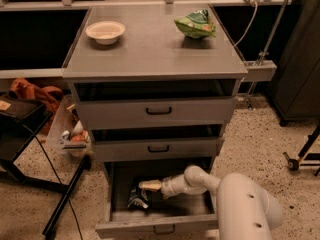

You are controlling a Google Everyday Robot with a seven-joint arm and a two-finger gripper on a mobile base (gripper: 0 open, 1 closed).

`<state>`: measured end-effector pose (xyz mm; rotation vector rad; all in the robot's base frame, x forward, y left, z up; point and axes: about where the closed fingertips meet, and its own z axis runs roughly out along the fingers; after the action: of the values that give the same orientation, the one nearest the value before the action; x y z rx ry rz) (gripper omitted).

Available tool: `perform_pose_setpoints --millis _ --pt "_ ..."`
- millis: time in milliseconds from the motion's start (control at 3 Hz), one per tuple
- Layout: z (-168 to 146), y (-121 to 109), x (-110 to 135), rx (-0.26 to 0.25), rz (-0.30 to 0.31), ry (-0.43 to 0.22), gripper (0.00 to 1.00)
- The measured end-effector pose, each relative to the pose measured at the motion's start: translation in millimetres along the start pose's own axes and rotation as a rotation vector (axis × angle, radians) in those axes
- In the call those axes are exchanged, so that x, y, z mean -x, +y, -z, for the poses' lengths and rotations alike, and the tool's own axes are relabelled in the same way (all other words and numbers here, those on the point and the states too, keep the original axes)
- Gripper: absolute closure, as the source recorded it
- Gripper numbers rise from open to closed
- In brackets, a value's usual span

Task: Place blue chip bag into bottom drawer

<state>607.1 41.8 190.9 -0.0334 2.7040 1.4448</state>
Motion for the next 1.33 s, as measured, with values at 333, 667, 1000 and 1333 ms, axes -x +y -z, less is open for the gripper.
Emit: perform_pose_setpoints --millis 333,667,1000,1333 --pt "69.5 2.8 20.9 -0.099 -0.010 -0.107 0.00" --pt "152.3 16.7 27.3 -0.198 -0.050 -0.198 0.00" --pt "230.7 40.6 13.5 -0.271 -0.096 -0.196 0.00" --pt "292.1 51.4 -3.8 -0.301 -0.122 -0.123 0.00"
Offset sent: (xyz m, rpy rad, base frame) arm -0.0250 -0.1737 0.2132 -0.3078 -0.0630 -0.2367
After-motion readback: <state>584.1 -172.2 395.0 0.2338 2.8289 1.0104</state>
